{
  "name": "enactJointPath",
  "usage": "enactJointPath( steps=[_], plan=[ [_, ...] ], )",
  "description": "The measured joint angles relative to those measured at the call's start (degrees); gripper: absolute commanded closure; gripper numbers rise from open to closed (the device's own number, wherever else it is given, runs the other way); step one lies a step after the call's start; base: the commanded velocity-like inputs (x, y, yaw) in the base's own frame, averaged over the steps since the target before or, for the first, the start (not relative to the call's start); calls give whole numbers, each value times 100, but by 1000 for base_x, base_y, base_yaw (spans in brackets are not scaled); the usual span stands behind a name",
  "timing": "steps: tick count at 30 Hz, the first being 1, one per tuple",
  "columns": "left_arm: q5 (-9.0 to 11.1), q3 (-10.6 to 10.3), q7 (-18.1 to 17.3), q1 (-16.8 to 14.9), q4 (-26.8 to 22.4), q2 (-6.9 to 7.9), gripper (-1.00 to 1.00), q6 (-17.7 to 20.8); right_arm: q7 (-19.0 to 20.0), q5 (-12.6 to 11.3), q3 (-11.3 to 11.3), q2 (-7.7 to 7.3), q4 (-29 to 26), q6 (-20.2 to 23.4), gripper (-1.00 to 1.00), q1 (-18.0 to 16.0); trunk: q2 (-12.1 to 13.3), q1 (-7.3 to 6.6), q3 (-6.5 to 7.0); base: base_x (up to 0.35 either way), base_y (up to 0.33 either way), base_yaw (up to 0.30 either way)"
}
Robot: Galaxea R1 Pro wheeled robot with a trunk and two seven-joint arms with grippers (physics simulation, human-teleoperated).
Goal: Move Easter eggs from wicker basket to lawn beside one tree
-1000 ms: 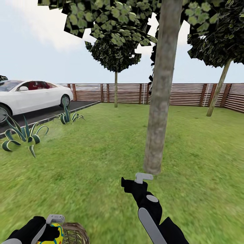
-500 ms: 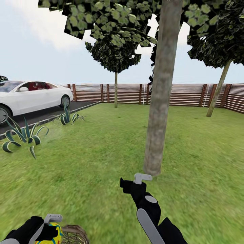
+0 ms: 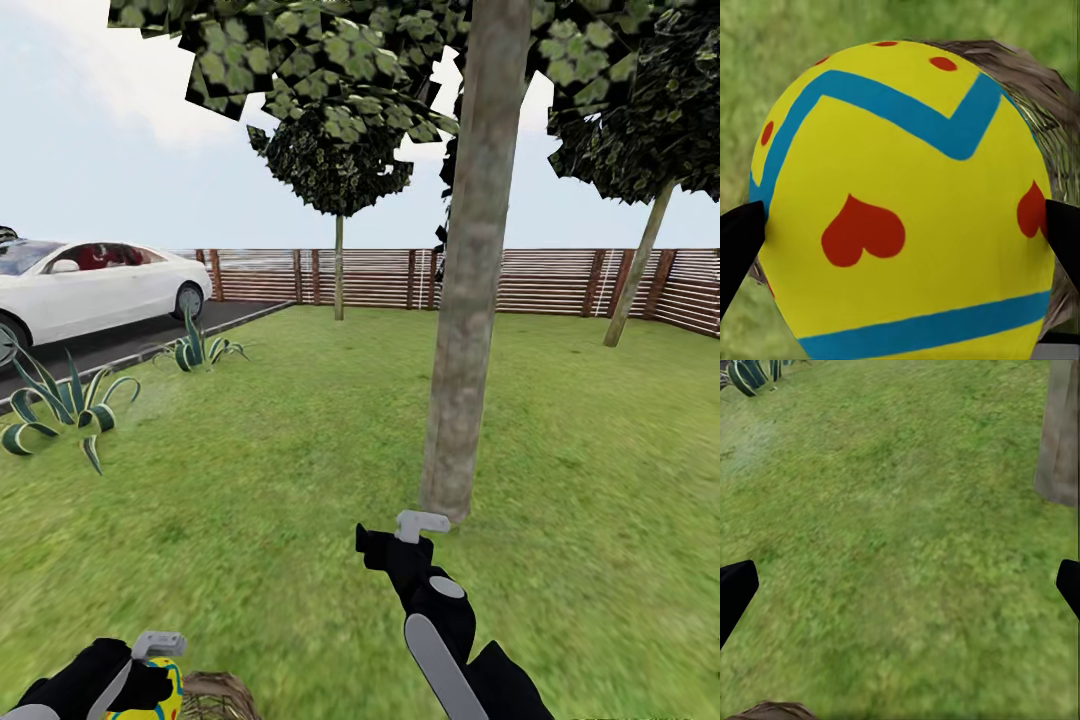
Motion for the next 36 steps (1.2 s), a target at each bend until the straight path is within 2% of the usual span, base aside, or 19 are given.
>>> enactJointPath(
  steps=[10, 19, 36],
  plan=[
    [-7, -17, 69, 0, 1, -8, 100, -84, 0, 3, 23, 2, 4, 0, -100, 3, 1, -1, 63, 0, 0, -203],
    [-6, -23, 121, 1, -1, -6, 100, -191, 0, 12, 49, 2, 6, 0, -100, -2, 2, -1, 77, 0, -19, -27],
    [-11, -26, 121, 2, -1, -8, 100, -277, -1, -4, 52, 7, 14, -6, -100, -3, 1, -2, 77, 28, -248, 0]
  ],
)
